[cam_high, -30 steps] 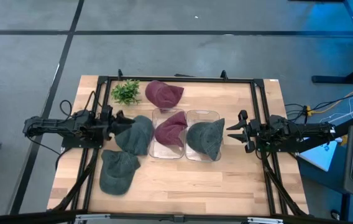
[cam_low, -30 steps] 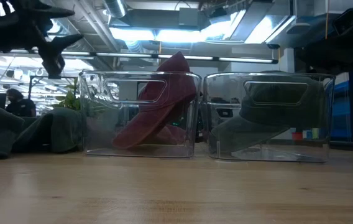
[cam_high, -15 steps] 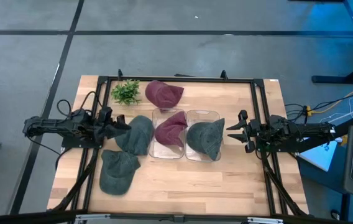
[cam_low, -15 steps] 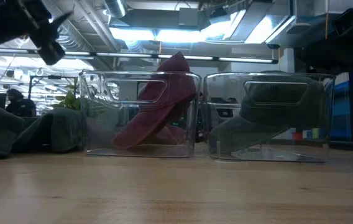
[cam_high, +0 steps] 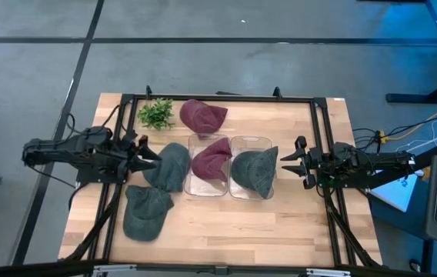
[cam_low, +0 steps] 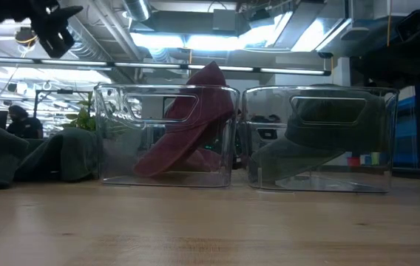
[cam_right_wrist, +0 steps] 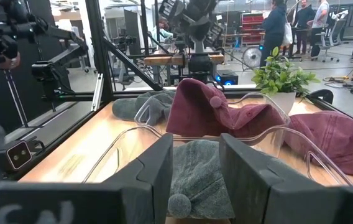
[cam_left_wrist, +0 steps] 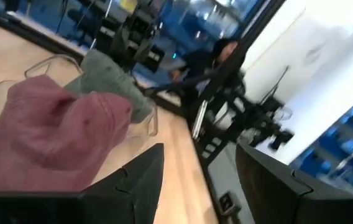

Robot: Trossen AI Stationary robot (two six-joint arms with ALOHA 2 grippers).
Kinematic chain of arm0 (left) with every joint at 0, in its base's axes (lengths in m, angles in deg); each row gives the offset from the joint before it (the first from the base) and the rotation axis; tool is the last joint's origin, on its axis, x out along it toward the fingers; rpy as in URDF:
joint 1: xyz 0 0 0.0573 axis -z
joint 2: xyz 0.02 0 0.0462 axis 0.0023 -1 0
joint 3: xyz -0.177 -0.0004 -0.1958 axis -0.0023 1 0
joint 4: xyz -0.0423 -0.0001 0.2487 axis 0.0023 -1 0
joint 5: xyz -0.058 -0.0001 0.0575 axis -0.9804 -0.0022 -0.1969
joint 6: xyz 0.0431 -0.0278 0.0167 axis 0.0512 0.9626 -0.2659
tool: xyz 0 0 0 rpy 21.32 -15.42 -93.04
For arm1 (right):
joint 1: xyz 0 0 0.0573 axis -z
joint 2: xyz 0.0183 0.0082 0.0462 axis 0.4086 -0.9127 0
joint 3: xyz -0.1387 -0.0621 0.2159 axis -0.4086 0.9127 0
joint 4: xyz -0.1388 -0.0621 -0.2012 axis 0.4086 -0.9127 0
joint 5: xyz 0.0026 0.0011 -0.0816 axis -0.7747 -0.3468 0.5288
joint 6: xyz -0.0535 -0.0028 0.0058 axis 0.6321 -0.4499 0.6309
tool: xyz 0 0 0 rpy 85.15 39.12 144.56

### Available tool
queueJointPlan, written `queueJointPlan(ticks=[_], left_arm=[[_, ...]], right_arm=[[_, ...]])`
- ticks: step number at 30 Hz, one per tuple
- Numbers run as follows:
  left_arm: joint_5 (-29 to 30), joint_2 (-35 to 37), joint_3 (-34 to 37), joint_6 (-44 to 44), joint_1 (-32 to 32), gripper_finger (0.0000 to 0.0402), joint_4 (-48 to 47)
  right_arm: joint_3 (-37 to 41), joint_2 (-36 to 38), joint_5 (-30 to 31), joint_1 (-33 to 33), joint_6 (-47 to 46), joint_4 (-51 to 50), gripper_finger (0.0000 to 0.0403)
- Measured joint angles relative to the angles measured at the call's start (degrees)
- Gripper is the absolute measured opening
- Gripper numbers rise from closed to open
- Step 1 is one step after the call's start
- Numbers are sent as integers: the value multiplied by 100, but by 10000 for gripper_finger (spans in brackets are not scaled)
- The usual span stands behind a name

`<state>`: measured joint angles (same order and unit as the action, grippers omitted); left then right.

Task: Pick & Place hat
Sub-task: Put the bottom blue cap into the right transparent bin

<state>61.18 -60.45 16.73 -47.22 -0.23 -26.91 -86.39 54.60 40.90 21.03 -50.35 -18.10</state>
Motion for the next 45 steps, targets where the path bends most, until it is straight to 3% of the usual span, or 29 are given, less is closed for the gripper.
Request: queueJointPlan(ticks=[6, 9, 12, 16, 21, 25, 31, 33, 45], left_arm=[[-60, -815, -1105, -1180, 0, 194, -1614], [-384, -1188, -1497, -1916, 4, 194, -2142], [-921, -1361, -1666, -2562, 5, 194, -2423], [-1516, -1549, -1697, -2696, 209, 194, -2758], [-1536, -1928, -1691, -2875, 946, 194, -3425], [-981, -2269, -1691, -2850, 1753, 194, -3777], [909, -2888, -1682, -1984, 2837, 194, -4548], [1266, -3151, -1682, -1752, 3048, 194, -4486], [1860, -5000, -1682, -1468, 3186, 222, -4060]], right_arm=[[0, 0, 0, 0, -1, 0, 131], [0, 0, 0, 0, -1, 1, 131], [0, 0, 0, 0, 0, 0, 131], [0, 0, 0, 0, 0, 0, 131], [0, 0, 0, 0, 0, 1, 131], [0, 0, 0, 0, 0, 0, 131], [0, 0, 0, 0, -1, 0, 131], [0, 0, 0, 0, 1, 0, 131], [0, 0, -1, 1, 0, 0, 131]])
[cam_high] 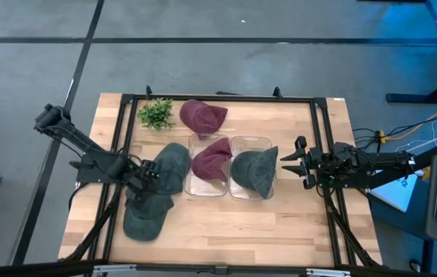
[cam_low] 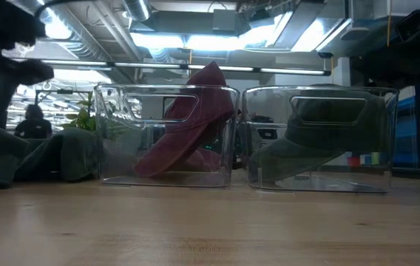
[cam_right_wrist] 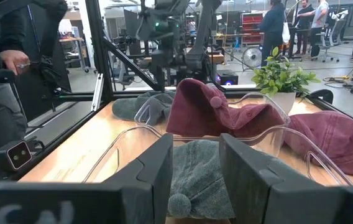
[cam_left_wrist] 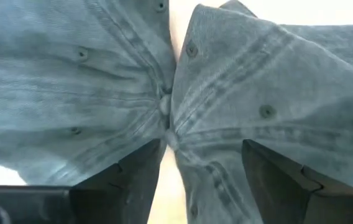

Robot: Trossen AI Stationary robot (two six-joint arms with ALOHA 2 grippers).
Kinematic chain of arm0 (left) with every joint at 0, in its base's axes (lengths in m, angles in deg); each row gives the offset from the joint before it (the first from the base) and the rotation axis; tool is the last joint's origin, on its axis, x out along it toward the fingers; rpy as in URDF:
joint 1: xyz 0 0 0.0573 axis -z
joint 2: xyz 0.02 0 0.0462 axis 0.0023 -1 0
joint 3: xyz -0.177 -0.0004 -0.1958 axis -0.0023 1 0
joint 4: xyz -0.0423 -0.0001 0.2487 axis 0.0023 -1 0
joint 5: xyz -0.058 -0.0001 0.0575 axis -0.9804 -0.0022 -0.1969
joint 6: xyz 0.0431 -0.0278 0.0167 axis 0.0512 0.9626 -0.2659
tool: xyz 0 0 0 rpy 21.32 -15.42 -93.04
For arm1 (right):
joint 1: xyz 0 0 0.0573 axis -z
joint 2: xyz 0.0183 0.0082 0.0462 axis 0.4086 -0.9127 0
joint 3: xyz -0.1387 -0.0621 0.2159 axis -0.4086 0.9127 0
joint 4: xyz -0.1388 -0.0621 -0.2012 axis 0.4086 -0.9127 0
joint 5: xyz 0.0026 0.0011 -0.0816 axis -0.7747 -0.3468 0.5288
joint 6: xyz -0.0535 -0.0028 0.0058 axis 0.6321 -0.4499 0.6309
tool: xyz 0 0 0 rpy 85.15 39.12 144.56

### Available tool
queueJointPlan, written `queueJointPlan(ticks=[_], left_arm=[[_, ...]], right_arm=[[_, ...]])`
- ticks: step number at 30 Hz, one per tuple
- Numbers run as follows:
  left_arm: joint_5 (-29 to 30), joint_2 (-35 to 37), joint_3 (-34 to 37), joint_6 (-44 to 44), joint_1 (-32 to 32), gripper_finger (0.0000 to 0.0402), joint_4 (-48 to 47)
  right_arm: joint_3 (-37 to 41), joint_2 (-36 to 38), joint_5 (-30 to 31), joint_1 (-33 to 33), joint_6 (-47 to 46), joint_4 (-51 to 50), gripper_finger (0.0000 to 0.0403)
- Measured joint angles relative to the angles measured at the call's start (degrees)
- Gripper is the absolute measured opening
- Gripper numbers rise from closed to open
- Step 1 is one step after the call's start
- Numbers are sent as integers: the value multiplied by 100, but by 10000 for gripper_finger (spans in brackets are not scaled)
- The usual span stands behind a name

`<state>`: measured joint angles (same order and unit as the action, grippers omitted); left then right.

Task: Pick & Place hat
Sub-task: Put the bottom blue cap into the right transparent bin

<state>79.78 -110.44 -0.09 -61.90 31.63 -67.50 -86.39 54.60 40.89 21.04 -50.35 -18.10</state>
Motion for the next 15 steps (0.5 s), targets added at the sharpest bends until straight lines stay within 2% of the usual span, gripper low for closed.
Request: queueJointPlan(ticks=[8, 15], left_arm=[[118, -820, 0, 48, -141, 264, 373], [76, -1372, 27, 20, -209, 269, 673]], right_arm=[[0, 0, 1, -1, 0, 0, 131], [0, 0, 0, 0, 0, 0, 131]])
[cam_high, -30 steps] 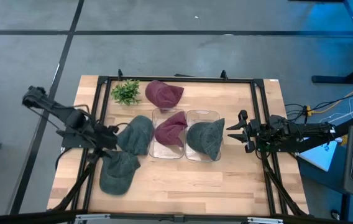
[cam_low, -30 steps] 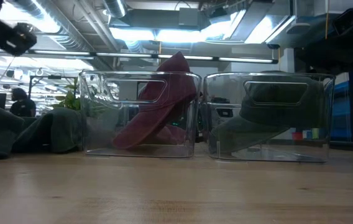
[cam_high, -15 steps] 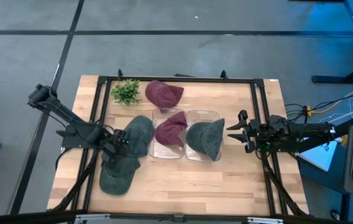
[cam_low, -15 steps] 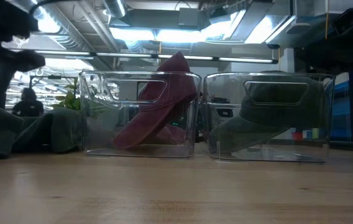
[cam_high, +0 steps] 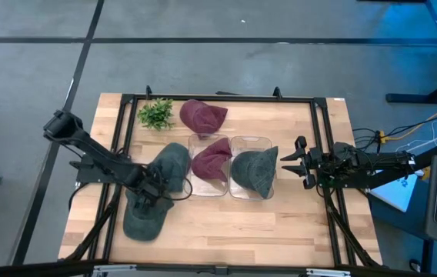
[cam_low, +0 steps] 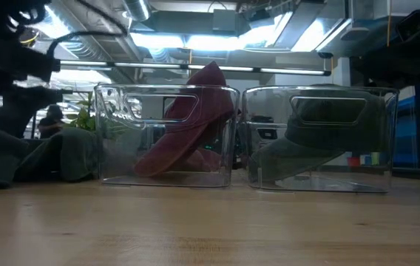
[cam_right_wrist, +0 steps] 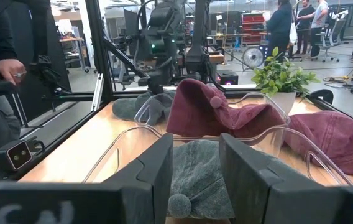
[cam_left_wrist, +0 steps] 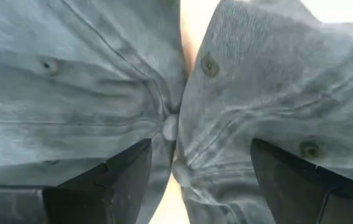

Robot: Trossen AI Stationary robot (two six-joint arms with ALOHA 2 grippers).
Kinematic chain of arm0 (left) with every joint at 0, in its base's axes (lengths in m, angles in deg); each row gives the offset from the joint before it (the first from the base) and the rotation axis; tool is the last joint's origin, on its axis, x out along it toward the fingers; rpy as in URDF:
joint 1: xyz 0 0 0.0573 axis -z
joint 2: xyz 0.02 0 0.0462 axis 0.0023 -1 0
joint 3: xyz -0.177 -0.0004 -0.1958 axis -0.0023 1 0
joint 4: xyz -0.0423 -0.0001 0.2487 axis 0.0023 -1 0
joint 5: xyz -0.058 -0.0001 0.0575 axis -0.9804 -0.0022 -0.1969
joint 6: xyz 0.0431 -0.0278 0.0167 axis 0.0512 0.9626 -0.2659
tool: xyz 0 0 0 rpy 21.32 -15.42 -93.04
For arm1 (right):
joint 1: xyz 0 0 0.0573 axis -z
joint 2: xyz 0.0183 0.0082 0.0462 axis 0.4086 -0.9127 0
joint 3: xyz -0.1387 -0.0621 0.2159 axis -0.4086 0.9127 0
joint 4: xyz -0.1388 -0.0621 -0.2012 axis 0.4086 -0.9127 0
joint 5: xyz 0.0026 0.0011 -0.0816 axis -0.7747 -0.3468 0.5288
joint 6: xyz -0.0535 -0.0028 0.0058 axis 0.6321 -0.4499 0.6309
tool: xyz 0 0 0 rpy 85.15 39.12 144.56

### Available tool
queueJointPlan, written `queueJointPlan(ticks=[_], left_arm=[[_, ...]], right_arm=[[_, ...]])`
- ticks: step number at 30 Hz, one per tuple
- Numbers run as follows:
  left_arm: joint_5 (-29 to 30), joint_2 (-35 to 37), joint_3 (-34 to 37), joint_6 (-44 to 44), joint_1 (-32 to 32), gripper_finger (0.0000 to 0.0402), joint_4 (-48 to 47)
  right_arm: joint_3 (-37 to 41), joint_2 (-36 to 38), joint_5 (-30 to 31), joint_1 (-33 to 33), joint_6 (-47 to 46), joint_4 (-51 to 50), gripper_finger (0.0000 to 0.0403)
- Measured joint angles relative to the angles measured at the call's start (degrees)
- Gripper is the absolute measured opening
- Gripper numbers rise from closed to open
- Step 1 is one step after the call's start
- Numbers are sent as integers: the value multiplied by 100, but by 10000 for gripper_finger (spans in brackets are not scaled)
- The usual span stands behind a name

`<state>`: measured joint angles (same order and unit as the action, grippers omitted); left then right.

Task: Pick & Place hat
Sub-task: Put the bottom blue cap into the right transparent bin

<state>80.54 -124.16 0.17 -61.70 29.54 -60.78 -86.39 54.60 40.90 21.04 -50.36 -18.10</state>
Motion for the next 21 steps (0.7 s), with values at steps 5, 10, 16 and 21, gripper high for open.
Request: queueJointPlan(ticks=[5, 10, 16, 21], left_arm=[[-230, -159, 6, 240, 13, 269, 10], [-408, 4, 6, 600, 99, 265, -367], [-148, 33, 65, 601, 103, 253, -388], [-440, -4, 328, 636, 95, 243, 56]], right_arm=[[0, 0, -1, -1, 0, 0, 131], [0, 0, 0, 0, 1, 1, 131], [0, 0, 1, 1, 0, 2, 131], [0, 0, 1, 1, 1, 1, 131]])
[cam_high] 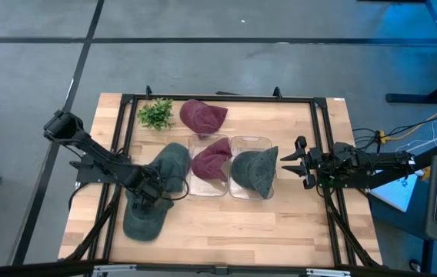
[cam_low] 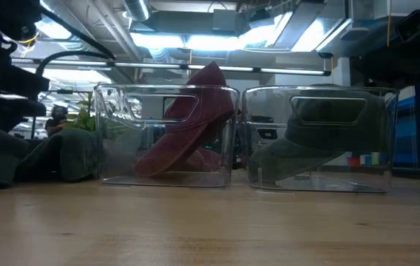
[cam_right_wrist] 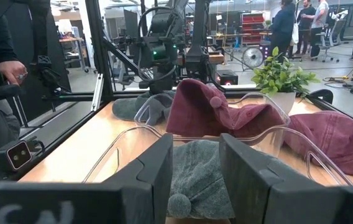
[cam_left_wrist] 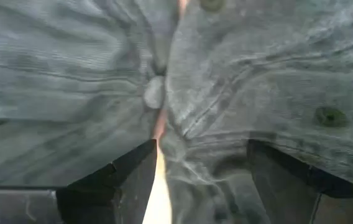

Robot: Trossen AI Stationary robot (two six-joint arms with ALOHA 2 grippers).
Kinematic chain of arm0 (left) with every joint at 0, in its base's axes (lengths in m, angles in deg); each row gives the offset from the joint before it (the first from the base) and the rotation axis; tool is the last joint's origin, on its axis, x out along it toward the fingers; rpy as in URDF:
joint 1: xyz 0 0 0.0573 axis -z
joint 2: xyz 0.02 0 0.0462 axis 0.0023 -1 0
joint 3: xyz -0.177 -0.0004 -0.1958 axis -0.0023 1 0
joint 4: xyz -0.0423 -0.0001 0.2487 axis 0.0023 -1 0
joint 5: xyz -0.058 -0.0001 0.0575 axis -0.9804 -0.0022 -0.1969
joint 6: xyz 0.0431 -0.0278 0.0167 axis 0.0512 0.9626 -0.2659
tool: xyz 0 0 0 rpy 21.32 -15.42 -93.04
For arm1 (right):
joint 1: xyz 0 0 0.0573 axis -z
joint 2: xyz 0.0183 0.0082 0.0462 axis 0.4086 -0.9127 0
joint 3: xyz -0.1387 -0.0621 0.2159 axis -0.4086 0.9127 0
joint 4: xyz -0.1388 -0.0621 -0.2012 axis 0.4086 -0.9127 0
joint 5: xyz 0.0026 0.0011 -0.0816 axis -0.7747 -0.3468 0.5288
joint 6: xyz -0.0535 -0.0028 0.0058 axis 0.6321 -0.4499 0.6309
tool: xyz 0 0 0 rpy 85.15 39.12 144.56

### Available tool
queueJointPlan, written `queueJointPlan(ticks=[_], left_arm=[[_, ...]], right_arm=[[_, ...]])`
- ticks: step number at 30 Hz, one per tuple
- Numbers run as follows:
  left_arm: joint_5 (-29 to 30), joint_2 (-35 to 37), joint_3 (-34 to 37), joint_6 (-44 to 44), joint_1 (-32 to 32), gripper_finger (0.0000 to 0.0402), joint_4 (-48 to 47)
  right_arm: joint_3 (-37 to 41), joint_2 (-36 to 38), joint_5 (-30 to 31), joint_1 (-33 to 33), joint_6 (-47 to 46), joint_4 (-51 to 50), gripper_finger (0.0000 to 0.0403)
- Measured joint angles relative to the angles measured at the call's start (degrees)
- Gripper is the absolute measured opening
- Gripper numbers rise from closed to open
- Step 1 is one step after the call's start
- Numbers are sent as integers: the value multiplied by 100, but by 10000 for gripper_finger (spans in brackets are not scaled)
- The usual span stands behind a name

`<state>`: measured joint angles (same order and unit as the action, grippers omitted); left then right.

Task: Pick & Place hat
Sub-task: Put the bottom blue cap into the right transparent bin

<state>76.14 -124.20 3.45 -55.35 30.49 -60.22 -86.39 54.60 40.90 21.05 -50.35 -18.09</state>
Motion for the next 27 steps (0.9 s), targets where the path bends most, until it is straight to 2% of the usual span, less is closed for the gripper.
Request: queueJointPlan(ticks=[5, 9, 22, 27], left_arm=[[71, 0, 106, 69, 36, 229, 179], [83, 4, 157, -159, 36, 200, 394], [-110, 37, 168, -476, 36, 41, 615], [-370, 311, 172, -492, 36, 33, 879]], right_arm=[[0, 0, 0, -2, 0, -1, 131], [0, 0, 0, -2, -1, -1, 131], [0, 0, 0, -1, 0, -1, 131], [0, 0, 0, 0, -1, -1, 131]])
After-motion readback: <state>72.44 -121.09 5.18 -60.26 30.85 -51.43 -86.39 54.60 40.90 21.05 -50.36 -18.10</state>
